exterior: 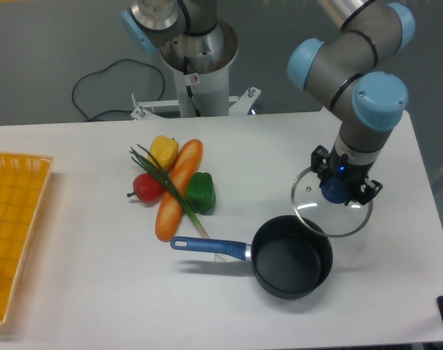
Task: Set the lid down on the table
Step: 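Lift the glass lid off the black saucepan and move it away, then lower the glass lid flat onto the table beside the saucepan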
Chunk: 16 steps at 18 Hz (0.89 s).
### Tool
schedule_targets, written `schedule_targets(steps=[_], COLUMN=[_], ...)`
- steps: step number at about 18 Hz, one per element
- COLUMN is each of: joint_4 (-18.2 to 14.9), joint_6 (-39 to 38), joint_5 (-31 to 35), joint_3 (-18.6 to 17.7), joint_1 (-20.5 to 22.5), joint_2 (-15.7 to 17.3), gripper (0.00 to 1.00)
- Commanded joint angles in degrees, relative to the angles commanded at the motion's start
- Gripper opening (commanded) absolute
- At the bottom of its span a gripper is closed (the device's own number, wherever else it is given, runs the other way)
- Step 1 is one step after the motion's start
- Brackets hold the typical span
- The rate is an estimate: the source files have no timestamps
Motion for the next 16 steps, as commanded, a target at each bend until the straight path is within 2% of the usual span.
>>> schedule_targets(steps=[2,6,9,13,16], joint_4=[0.3,4.6,5.0,5.8,8.2], joint_6=[0.6,3.4,7.8,9.7,9.7], joint_5=[0.1,0.1,0.0,0.0,0.0], joint_3=[-1.0,-3.6,-4.7,-5.8,-7.6], joint_1=[0.4,1.6,3.6,4.7,5.1], joint_2=[0.2,0.4,0.4,0.3,0.0], gripper=[0.52,0.52,0.52,0.52,0.52])
